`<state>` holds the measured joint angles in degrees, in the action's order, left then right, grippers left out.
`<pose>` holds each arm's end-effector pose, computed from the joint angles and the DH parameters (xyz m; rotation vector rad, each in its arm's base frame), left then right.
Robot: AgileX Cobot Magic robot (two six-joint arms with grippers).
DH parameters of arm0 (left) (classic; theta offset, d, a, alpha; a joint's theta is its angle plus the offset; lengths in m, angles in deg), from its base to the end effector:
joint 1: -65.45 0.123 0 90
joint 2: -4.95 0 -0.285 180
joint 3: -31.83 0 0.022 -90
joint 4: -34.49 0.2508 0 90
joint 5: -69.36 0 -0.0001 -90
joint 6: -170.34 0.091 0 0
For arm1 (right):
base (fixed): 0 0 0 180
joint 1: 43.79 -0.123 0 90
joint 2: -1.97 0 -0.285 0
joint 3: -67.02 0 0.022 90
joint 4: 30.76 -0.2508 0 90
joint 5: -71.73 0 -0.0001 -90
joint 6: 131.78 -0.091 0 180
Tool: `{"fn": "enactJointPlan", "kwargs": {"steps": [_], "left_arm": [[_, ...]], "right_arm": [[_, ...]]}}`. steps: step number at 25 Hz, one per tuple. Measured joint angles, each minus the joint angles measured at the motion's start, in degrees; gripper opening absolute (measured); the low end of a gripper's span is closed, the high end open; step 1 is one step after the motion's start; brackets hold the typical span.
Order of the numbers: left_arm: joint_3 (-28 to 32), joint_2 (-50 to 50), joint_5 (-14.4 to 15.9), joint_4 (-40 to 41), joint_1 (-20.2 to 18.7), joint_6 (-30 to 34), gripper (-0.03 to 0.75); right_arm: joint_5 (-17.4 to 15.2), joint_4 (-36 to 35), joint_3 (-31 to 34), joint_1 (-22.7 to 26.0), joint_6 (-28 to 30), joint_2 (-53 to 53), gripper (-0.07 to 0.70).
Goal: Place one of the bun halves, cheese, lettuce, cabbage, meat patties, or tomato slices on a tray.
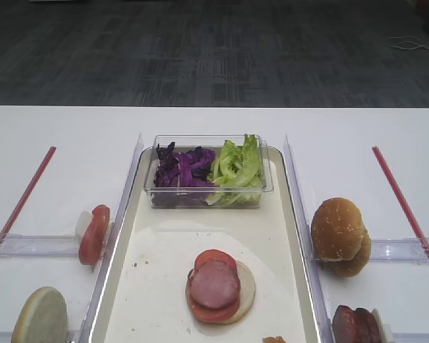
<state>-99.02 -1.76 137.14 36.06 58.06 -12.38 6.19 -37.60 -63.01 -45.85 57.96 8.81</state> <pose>-0.0117 0.0038 0.2648 0.0845 2.1567 -0.0686 -0.0090 0.0096 0.2644 -0.2299 2.1173 0.0660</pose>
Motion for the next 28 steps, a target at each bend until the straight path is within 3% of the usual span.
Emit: {"fn": "enactJointPlan", "kwargs": {"steps": [9,28], "left_arm": [[0.00,0.00,0.00,0.00,0.00,0.00,0.350],[0.00,0.00,0.00,0.00,0.00,0.00,0.350]], "right_arm": [[0.14,2.88,0.22,0.00,-4.54,0.00,0.276],[0.23,3.10,0.22,0.00,-4.95,0.00,0.276]]}}
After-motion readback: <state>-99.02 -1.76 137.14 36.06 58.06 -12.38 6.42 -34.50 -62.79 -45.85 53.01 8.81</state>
